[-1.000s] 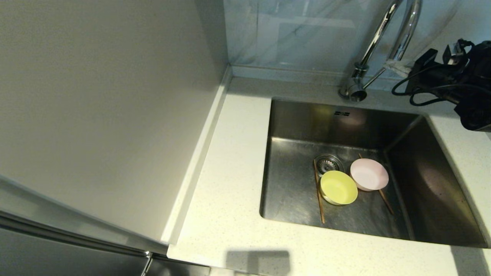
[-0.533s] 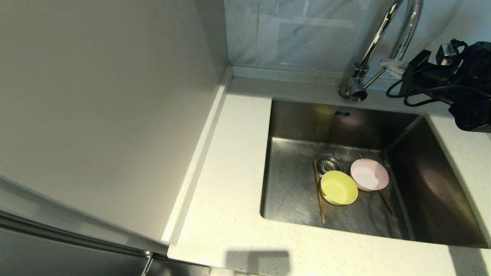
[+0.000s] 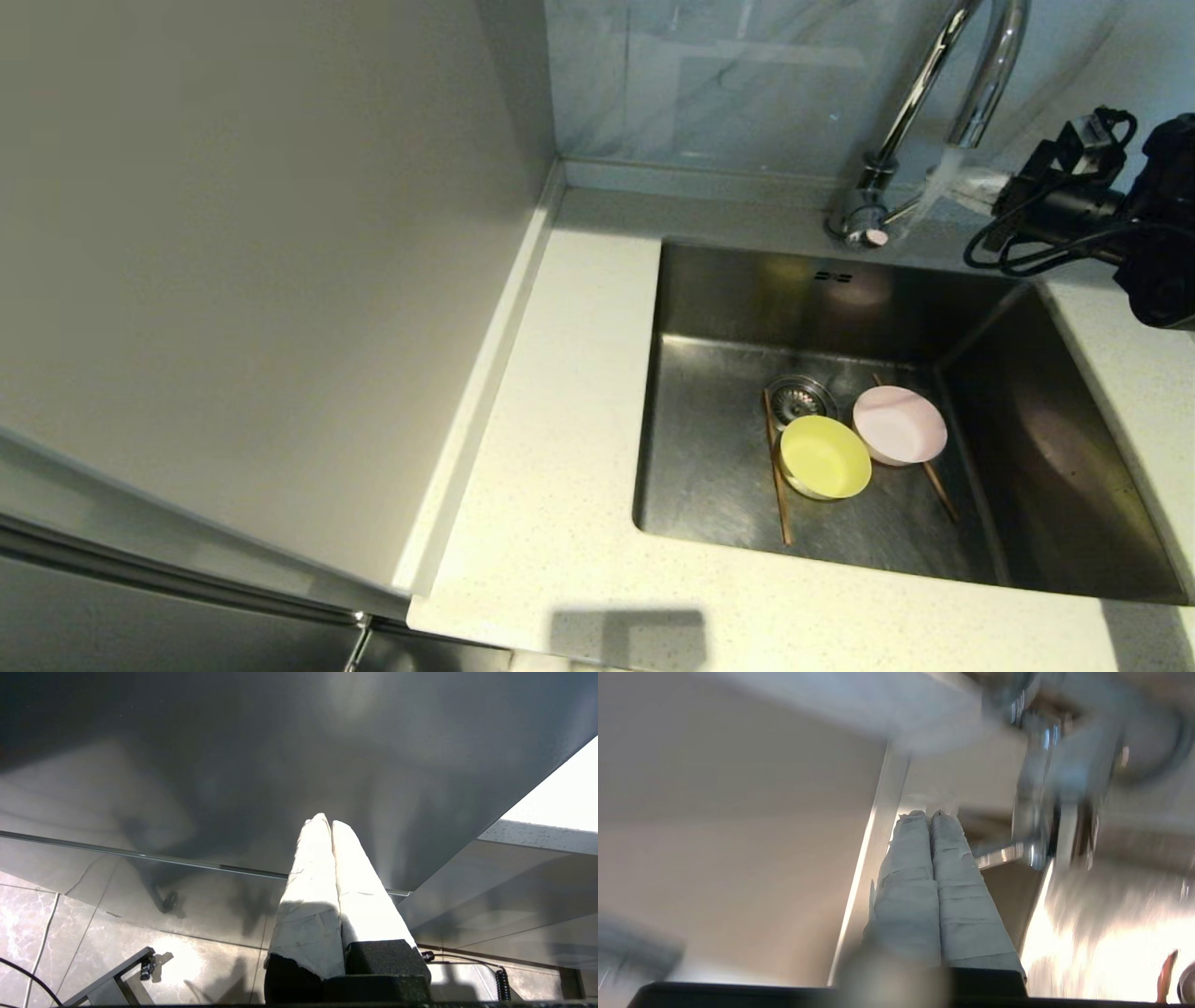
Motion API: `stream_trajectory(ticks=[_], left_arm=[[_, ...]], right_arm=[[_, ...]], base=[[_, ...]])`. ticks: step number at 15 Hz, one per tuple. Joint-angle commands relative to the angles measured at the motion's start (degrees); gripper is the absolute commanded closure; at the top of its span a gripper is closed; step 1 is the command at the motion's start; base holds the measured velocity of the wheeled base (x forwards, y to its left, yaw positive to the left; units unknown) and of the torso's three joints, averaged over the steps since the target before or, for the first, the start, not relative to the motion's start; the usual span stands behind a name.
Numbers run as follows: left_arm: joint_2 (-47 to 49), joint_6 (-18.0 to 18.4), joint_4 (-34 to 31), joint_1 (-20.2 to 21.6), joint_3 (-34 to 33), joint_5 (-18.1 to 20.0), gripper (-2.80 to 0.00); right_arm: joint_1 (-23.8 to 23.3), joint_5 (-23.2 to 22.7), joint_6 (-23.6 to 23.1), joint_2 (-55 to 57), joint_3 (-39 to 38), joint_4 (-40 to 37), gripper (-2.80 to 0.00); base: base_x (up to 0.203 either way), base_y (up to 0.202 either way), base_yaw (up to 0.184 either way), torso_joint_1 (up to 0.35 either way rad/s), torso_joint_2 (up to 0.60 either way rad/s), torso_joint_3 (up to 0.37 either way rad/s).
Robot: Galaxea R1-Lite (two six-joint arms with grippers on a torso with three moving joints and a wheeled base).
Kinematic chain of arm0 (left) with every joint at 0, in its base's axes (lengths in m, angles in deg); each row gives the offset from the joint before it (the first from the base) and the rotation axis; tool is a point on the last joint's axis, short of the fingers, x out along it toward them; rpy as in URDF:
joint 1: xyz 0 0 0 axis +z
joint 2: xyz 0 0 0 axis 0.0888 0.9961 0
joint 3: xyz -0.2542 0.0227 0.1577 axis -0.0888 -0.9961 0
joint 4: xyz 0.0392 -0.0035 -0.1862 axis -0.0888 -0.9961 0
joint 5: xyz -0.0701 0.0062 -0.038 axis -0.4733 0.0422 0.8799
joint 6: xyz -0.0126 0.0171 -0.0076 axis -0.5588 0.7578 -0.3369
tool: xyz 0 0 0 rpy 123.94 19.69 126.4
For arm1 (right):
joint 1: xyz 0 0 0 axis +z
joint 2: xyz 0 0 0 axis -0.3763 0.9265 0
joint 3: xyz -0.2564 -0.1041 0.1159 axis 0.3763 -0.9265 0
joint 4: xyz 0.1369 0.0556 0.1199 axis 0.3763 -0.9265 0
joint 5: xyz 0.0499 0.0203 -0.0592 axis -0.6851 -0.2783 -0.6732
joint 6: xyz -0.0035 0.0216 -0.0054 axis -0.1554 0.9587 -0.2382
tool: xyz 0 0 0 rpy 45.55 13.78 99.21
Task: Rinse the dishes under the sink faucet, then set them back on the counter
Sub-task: Turn on the faucet, then wait for the water to rinse the bowl
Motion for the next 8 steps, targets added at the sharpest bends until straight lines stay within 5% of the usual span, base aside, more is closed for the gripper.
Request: stream_trajectory(ticks=[1, 4, 8], left_arm=[[-0.2, 0.0, 0.0, 0.0, 0.0, 0.0, 0.0], [-0.2, 0.0, 0.0, 0.0, 0.0, 0.0, 0.0], [-0.2, 0.0, 0.0, 0.0, 0.0, 0.0, 0.0]], right_arm=[[-2.3, -4.7, 0.4, -1.1, -1.5, 0.3, 0.0], [-2.5, -3.0, -0.8, -1.2, -1.4, 0.3, 0.0], [-3.3, 6.0, -5.2, -1.7, -1.1, 0.2, 0.0]], base=[[0.0, 0.0, 0.0, 0.0, 0.0, 0.0], [0.0, 0.0, 0.0, 0.0, 0.0, 0.0], [0.0, 0.0, 0.0, 0.0, 0.0, 0.0]])
